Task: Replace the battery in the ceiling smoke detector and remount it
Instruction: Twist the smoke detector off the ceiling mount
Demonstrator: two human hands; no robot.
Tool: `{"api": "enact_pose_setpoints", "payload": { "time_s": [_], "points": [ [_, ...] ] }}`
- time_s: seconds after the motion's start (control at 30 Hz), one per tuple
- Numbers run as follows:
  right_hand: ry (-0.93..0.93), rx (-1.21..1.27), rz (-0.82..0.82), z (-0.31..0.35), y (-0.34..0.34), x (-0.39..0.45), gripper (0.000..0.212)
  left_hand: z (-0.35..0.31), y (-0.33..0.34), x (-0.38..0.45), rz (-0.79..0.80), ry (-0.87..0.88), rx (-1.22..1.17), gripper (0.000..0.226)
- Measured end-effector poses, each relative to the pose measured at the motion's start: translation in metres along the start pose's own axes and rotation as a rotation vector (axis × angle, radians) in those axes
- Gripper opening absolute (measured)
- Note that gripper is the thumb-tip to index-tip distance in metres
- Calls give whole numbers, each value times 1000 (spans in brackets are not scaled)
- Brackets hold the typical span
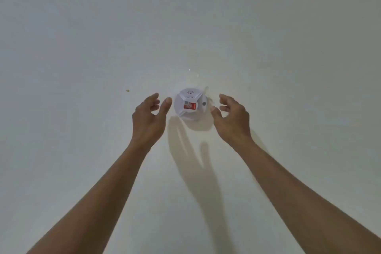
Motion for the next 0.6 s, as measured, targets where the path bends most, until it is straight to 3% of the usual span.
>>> {"api": "enact_pose_setpoints", "payload": {
  "time_s": [0.23, 0.43, 0.6],
  "points": [
    [66, 29, -54, -13, 22, 16, 42, 29, 32, 17, 69, -88, -113, 52],
    [49, 57, -119, -18, 28, 25, 32, 36, 46, 26, 30, -115, -184, 30],
    [41, 59, -139, -20, 31, 27, 17, 39, 46, 28, 4, -129, -204, 27]
  ]
}}
Point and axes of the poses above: each hand's wrist, its own x-axis towards the middle knuckle, its own y-axis out of the palm, z = x × y, the point moved 9 cm from there along x, towards the middle knuckle, and after that the axes turned 3 degrees about y, right-handed, at the moved point
